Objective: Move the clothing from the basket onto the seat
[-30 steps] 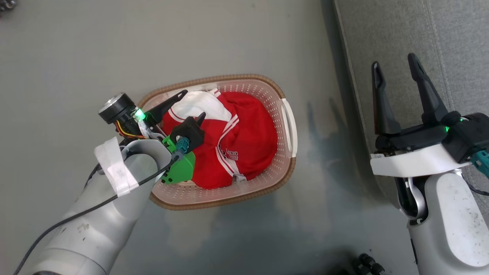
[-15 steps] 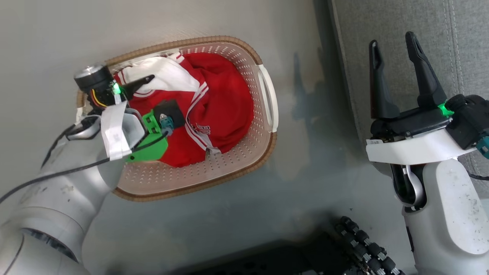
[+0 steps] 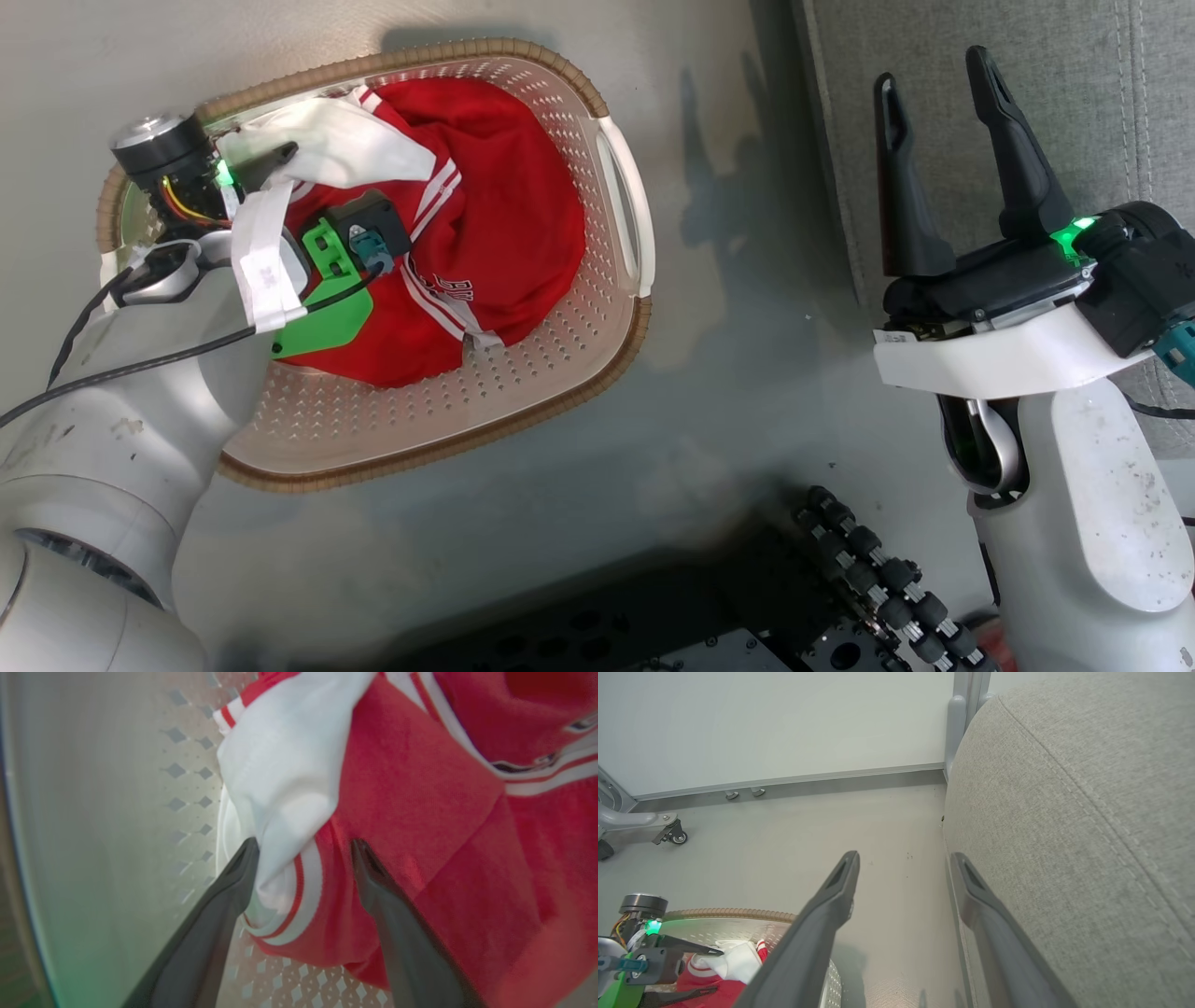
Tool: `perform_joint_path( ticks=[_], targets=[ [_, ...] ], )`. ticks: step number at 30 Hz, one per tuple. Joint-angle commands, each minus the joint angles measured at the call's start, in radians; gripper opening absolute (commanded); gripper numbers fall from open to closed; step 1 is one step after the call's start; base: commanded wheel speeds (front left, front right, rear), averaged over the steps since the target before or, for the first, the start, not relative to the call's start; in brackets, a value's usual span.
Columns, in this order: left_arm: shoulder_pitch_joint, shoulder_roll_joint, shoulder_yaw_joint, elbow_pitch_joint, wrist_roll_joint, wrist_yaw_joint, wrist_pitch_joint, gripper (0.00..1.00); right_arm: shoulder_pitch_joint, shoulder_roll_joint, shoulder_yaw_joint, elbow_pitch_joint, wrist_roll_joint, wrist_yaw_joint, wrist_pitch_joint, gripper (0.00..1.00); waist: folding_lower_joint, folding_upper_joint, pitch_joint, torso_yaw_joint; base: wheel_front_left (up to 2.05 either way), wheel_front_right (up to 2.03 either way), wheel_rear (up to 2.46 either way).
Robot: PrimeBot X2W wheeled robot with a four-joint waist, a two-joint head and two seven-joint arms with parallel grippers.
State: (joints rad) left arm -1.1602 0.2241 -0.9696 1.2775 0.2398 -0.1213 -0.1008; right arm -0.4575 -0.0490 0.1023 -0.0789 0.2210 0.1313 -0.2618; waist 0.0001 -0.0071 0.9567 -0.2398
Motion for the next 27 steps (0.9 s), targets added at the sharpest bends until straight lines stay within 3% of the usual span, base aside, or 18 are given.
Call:
perform_joint_path(
  ticks=[1,7,8,10,11,20,27],
  targets=[
    [-0.018,0.007,-0.005,0.005,-0.001,0.011,0.004,1.00,-0.008,-0.003,0.001,-0.005,0.007,-0.001,-0.005,1.00,-0.0001,0.0071,0.005,0.001,0.00,0.00,0.00],
    [-0.022,0.009,-0.026,0.007,0.003,0.018,0.027,1.00,-0.012,-0.003,0.012,-0.006,0.010,-0.001,-0.005,1.00,-0.0001,0.0071,0.016,0.000,0.00,0.00,0.00],
    [-0.023,0.010,-0.032,0.008,0.006,0.016,0.026,0.43,-0.013,-0.002,0.014,-0.006,0.011,-0.001,-0.005,1.00,-0.0001,0.0071,0.017,0.000,0.00,0.00,0.00],
    [-0.023,0.011,-0.038,0.009,0.004,0.014,0.044,0.05,-0.014,-0.003,0.017,-0.007,0.016,-0.001,-0.005,1.00,-0.0001,0.0071,0.019,-0.002,0.00,0.00,0.00],
    [-0.024,0.012,-0.039,0.009,0.002,0.015,0.046,0.00,-0.015,-0.003,0.015,-0.007,0.023,-0.001,-0.005,1.00,-0.0001,0.0071,0.020,-0.002,0.00,0.00,0.00],
    [-0.029,-0.003,-0.053,0.010,-0.013,0.051,0.030,0.00,-0.017,-0.003,0.013,-0.007,0.023,-0.001,-0.005,1.00,-0.0001,0.0071,0.014,0.005,0.00,0.00,0.00],
    [0.023,-0.030,-0.059,0.005,-0.036,0.054,-0.064,0.00,0.003,-0.003,0.001,0.013,0.008,-0.001,-0.005,1.00,-0.0001,0.0071,-0.040,0.029,0.00,0.00,0.00]
  ],
)
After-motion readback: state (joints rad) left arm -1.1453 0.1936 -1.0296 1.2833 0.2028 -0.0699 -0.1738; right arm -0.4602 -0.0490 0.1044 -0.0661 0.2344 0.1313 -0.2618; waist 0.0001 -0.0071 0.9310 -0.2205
